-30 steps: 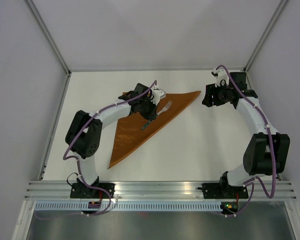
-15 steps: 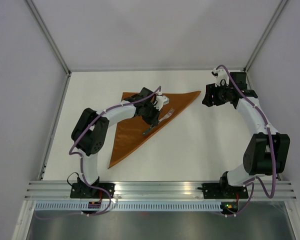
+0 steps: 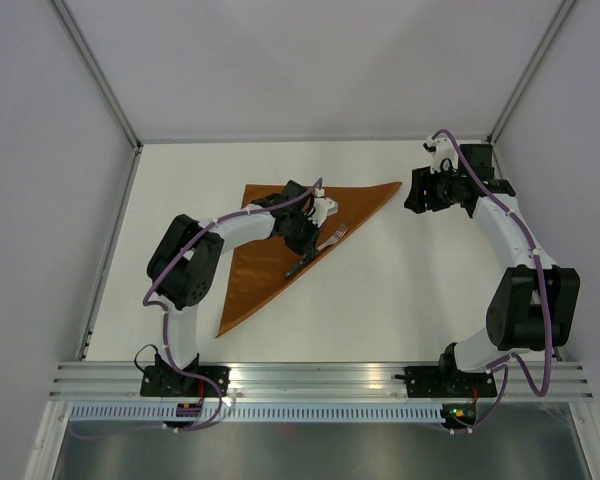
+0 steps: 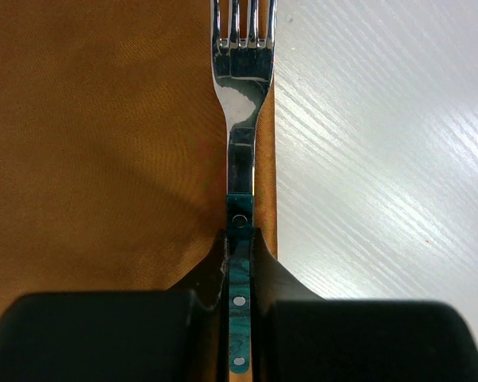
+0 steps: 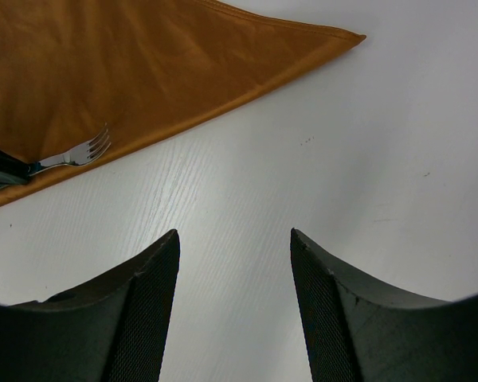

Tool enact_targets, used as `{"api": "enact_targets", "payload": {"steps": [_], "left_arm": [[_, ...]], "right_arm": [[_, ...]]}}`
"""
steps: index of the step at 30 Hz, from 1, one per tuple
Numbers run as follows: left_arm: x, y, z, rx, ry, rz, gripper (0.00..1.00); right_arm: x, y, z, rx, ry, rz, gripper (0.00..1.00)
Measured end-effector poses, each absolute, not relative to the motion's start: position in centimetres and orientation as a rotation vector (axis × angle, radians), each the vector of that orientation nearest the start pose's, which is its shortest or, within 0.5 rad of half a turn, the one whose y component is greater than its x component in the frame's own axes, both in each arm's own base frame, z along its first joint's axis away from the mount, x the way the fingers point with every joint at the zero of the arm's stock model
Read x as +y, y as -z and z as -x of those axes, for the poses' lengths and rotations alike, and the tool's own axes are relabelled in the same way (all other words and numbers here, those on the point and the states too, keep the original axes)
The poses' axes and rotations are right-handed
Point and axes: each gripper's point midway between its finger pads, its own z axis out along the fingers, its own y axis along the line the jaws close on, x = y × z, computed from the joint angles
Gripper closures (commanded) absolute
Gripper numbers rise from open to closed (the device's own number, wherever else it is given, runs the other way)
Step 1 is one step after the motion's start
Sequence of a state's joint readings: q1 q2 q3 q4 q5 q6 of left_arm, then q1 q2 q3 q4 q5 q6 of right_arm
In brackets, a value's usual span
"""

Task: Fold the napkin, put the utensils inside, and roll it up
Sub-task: Place the fork on the napkin.

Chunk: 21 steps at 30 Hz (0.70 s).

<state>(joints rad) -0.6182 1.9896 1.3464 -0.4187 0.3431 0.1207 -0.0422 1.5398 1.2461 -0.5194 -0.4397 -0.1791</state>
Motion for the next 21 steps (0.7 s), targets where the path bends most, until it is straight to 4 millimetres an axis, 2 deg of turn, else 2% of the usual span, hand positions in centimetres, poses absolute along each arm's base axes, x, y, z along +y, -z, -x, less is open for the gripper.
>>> {"api": "enact_targets", "payload": {"steps": [6,21], "left_arm": [[-30.00,-1.90,-32.54,2.464,0.623,-1.066,0.98],[-30.16,-1.84,-32.56,2.470,0.627,-1.049,0.98]], "right_arm": [[5.12,-16.44,-39.88,2.294,-0.412,0.364,0.37],[5.13,-16.32,-39.86,2.295,-0.413,0.364,0.37]]}}
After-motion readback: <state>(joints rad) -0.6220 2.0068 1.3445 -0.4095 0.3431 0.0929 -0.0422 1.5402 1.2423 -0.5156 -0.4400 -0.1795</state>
